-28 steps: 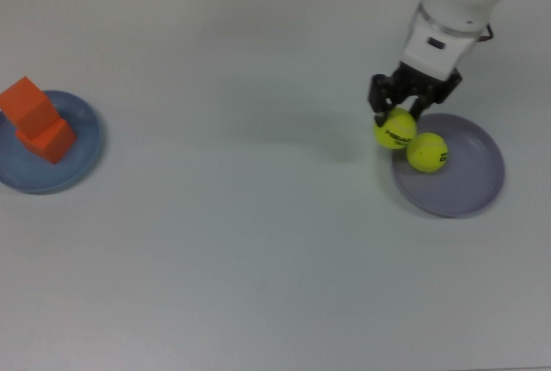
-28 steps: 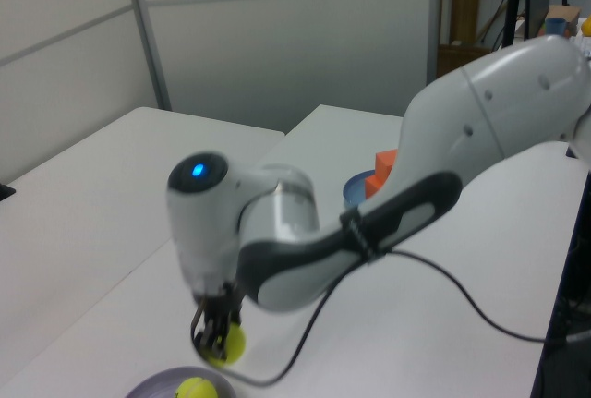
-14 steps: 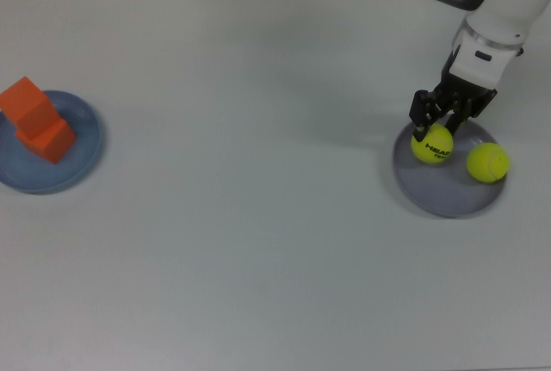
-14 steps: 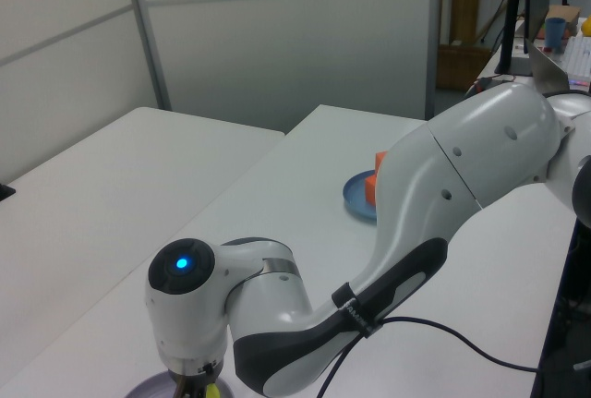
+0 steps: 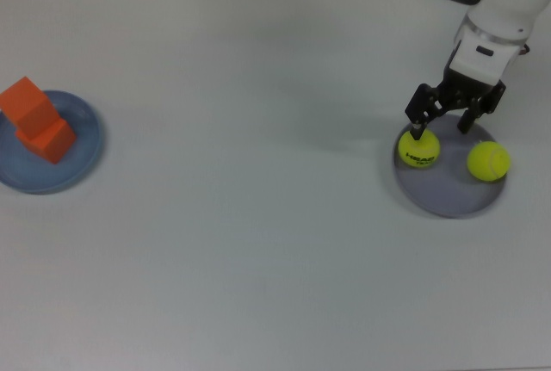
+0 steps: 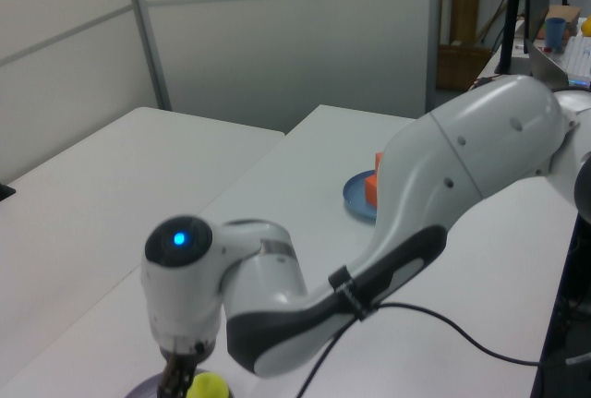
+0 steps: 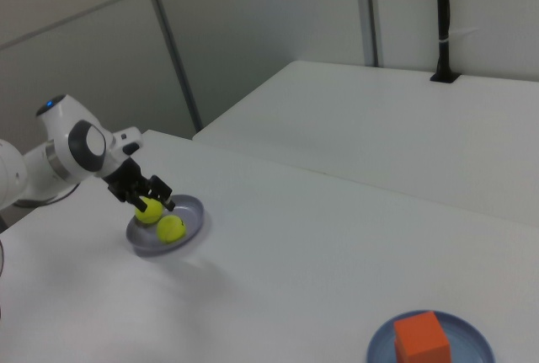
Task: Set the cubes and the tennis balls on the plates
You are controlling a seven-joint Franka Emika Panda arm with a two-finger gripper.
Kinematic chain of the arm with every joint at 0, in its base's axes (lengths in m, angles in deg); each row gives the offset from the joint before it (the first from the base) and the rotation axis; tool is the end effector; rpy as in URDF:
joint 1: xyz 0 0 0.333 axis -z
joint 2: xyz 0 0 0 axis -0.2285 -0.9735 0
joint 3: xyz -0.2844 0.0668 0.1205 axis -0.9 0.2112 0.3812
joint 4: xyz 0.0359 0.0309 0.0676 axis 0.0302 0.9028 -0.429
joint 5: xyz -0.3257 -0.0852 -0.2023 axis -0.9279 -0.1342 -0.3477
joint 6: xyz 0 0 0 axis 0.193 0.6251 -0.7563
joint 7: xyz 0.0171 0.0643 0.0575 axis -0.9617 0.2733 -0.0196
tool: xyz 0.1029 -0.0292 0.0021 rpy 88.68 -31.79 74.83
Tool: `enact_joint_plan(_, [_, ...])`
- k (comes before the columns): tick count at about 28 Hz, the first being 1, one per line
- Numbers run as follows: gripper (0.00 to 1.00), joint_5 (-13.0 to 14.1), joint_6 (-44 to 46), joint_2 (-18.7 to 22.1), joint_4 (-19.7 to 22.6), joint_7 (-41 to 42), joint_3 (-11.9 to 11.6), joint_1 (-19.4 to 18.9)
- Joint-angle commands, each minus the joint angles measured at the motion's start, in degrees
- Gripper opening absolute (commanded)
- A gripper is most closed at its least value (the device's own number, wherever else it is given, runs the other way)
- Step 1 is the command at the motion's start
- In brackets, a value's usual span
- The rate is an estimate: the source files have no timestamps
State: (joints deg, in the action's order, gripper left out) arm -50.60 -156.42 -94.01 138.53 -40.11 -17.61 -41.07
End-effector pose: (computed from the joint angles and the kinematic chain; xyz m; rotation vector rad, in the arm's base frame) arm 0.5693 0.4038 0.3893 2.9313 0.4676 0.4372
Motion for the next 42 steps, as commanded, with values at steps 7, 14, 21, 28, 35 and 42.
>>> enact_joint_plan(7, [1.00, 9.28, 15.01, 12.52, 0.31, 7.74, -7.39, 2.90])
enact_joint_plan(14, [1.00, 18.87, 23.19, 17.10, -0.57, 18.58, -17.76, 3.78])
enact_joint_plan(21, [1.00, 23.44, 25.47, 19.47, 0.22, 20.24, -20.14, 9.66])
enact_joint_plan(28, [1.00, 25.38, 27.15, 25.44, 4.96, 24.29, -19.88, 13.44])
enact_joint_plan(35, [1.00, 25.38, 34.08, 26.77, 2.78, 24.29, -19.18, 17.76])
enact_joint_plan(42, [1.00, 25.38, 36.47, 26.95, 1.19, 24.55, -19.26, 18.64])
